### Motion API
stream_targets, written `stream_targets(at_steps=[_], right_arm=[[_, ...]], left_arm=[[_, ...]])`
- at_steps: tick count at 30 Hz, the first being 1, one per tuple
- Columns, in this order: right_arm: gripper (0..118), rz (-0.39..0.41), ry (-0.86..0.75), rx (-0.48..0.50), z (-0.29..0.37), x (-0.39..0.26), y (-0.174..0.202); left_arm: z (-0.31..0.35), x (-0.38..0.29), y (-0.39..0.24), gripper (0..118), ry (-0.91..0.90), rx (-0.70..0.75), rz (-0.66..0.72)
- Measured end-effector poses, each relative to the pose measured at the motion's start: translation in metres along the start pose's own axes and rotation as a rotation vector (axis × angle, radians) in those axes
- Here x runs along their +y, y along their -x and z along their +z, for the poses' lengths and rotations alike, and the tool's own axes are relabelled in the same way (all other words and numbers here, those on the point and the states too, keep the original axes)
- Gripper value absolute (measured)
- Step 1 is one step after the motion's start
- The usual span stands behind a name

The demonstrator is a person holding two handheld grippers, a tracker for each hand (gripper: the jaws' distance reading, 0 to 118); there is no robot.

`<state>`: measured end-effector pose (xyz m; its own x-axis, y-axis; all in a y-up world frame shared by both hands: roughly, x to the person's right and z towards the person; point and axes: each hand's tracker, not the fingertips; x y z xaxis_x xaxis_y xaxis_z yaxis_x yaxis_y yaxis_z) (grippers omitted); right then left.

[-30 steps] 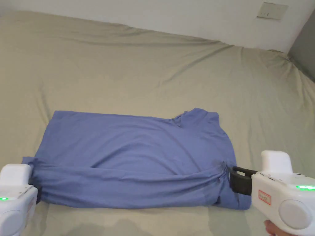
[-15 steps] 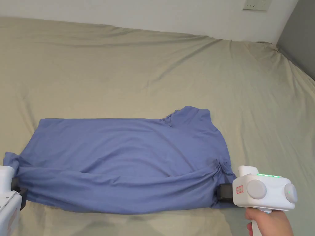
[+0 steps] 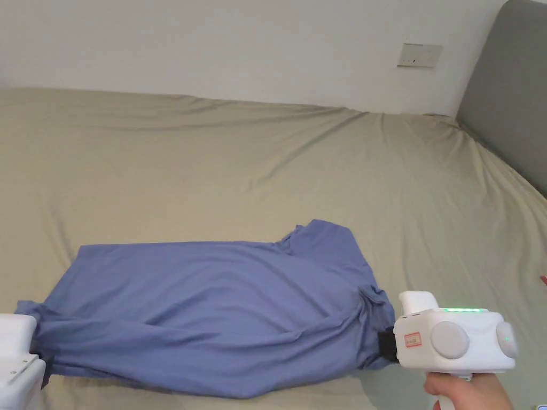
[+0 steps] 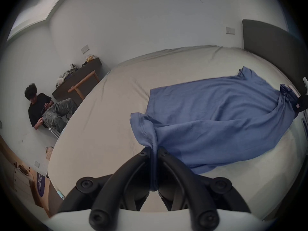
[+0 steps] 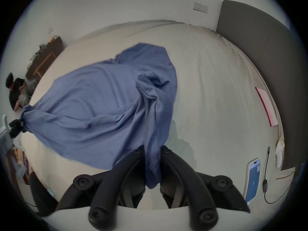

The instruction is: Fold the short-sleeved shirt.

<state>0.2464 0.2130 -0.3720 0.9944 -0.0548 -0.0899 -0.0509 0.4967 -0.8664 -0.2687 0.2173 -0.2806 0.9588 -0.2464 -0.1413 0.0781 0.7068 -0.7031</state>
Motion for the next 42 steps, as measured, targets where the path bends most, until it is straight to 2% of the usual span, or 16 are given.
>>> stream_targets(at_steps=[5,8,13,16,19,21,22,23,24,25,26,28,31,34,38,42], right_arm=[[15,0.030,0.006,-0.001,0.054,-0.022,0.004],[15,0.005,0.075,0.021,0.062,-0.048,-0.008],[15,-0.036,0.198,0.036,0.038,-0.100,-0.025],[15,-0.034,0.288,0.011,0.009,-0.125,-0.029],[15,-0.046,0.320,0.007,-0.015,-0.144,-0.029],[18,-0.054,0.287,0.005,-0.011,-0.143,-0.028],[32,-0.053,0.290,0.003,-0.006,-0.139,-0.027],[59,-0.015,0.279,-0.055,-0.003,-0.135,-0.025],[88,0.032,0.275,-0.121,-0.001,-0.132,-0.024],[109,0.097,0.260,-0.196,0.004,-0.127,-0.024],[109,0.132,0.212,-0.235,0.015,-0.120,-0.023],[110,0.116,0.091,-0.226,0.044,-0.101,-0.021],[109,0.062,-0.122,-0.177,0.095,-0.065,-0.013],[109,0.073,-0.382,-0.177,0.156,-0.036,0.015],[109,0.132,-0.720,-0.197,0.223,-0.027,0.072],[109,0.219,-0.894,-0.245,0.258,-0.028,0.128]], left_arm=[[0.034,-0.002,0.018,6,-0.004,-0.008,-0.038],[0.045,-0.018,0.031,6,0.032,-0.029,-0.038],[0.031,-0.067,0.030,6,0.182,-0.084,-0.093],[0.010,-0.101,0.019,6,0.270,-0.099,-0.167],[-0.006,-0.129,0.012,6,0.372,-0.128,-0.163],[0.001,-0.125,0.008,6,0.305,-0.095,-0.177],[-0.004,-0.120,0.011,6,0.331,-0.103,-0.181],[-0.009,-0.118,0.012,11,0.339,-0.111,-0.182],[-0.011,-0.117,0.012,22,0.337,-0.110,-0.181],[-0.010,-0.115,0.013,45,0.333,-0.107,-0.182],[-0.009,-0.109,0.016,68,0.312,-0.087,-0.182],[0.003,-0.093,0.024,111,0.240,-0.111,-0.112],[0.036,-0.053,0.035,114,0.053,-0.157,0.025],[0.090,-0.007,0.034,114,-0.218,-0.119,0.091],[0.163,0.046,0.030,114,-0.514,-0.089,0.205],[0.216,0.077,0.014,114,-0.689,-0.047,0.220]])
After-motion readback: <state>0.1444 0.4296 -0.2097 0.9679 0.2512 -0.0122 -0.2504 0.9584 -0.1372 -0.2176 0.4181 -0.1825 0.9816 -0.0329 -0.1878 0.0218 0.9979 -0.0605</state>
